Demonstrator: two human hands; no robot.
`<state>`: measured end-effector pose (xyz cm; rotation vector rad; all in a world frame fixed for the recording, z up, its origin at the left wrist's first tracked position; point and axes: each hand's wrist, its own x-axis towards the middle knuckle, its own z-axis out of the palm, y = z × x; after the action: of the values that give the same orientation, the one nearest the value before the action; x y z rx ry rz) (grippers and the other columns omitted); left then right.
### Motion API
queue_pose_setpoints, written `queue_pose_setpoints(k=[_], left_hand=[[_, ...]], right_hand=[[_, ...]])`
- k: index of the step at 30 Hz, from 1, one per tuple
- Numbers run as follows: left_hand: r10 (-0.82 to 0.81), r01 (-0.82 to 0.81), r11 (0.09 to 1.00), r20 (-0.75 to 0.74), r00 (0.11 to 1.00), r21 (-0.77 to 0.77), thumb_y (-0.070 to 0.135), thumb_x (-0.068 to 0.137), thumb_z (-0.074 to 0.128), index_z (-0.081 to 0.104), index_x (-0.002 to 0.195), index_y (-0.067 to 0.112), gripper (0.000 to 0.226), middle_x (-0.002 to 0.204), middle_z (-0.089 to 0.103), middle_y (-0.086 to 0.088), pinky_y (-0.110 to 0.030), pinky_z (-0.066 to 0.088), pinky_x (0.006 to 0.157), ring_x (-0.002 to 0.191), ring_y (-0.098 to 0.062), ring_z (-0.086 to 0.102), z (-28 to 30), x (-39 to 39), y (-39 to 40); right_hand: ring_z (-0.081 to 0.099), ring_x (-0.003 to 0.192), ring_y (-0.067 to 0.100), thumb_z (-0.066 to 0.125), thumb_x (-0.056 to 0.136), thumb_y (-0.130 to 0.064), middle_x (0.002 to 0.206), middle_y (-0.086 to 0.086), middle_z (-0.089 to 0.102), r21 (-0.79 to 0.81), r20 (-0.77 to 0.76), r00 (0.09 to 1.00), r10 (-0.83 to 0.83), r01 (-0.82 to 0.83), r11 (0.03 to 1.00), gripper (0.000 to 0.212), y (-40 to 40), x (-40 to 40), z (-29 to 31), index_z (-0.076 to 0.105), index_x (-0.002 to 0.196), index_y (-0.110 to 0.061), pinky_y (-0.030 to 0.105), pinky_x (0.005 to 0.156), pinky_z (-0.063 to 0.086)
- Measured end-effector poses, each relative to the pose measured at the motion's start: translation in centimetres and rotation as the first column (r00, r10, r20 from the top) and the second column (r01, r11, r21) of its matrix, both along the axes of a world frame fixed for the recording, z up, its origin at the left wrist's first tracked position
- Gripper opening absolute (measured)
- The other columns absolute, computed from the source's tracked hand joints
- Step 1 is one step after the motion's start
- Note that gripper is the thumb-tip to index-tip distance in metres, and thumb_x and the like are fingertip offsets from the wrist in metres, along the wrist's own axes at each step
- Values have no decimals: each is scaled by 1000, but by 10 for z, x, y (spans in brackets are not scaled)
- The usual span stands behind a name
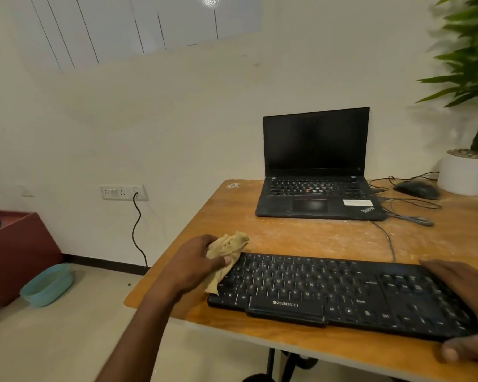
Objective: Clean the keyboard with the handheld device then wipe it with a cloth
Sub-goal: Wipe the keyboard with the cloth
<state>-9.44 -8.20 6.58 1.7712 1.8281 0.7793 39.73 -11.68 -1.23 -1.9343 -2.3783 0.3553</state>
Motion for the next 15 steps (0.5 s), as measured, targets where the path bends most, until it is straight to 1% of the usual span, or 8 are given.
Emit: queue_pose_setpoints(k=[1,3,5,6,8,9,11,15], left_hand=[[-6,5,1000,-66,998,-20,38,86,79,61,127,21,48,115,67,6,-36,58,83,96,-11,65,1,4,2],[4,-12,999,-224,975,-37,48,83,79,59,124,24,52,113,65,7,-27,54,76,93,-9,62,1,15,5],[71,-68,997,-390,918,22,64,77,76,59,121,23,63,109,63,7,-26,49,71,91,-9,59,-1,27,8],[109,-90,994,-443,890,63,71,73,75,58,119,23,68,108,61,6,-26,46,71,91,-10,58,-4,33,9],[144,-94,988,-523,840,120,79,71,70,54,118,21,76,111,58,3,-27,43,73,96,-14,56,-11,43,7],[146,-80,987,-555,819,142,80,73,67,53,120,21,76,114,56,2,-27,43,75,100,-16,55,-13,47,5],[153,-44,980,-587,795,195,76,80,63,55,122,23,68,116,56,4,-27,42,75,102,-15,53,-16,51,3],[158,8,960,-567,809,279,53,93,63,66,120,25,39,108,61,5,-28,46,72,91,-14,57,-15,48,6]], right_hand=[[26,146,16,62,28,-103,157,-19,15,38,33,997,-73,72,997,142,8,-13,7,-18,140,-68,50,120,29],[20,147,14,53,29,-107,157,-20,7,-4,42,998,-36,36,999,141,23,-8,29,-21,141,-64,46,122,25],[15,147,13,44,29,-111,157,-19,1,-62,115,993,-1,8,998,141,16,-17,30,-26,140,-59,44,124,21],[14,148,13,41,30,-112,160,-17,-1,3,84,996,-20,20,1000,142,18,-18,34,-28,140,-56,43,124,20],[12,149,15,38,30,-113,163,-12,-4,-2,152,988,-17,18,1000,143,18,-19,37,-33,140,-53,42,125,18],[11,150,15,35,30,-113,163,-12,-6,-22,181,983,-17,21,1000,143,20,-17,36,-35,139,-52,41,125,17],[9,150,14,31,30,-114,163,-12,-7,6,185,982,-25,25,1000,141,18,-20,35,-37,137,-52,41,125,16],[6,150,12,31,34,-114,160,-15,-9,2,152,988,-23,23,1000,136,14,-21,41,-35,135,-52,37,125,14]])
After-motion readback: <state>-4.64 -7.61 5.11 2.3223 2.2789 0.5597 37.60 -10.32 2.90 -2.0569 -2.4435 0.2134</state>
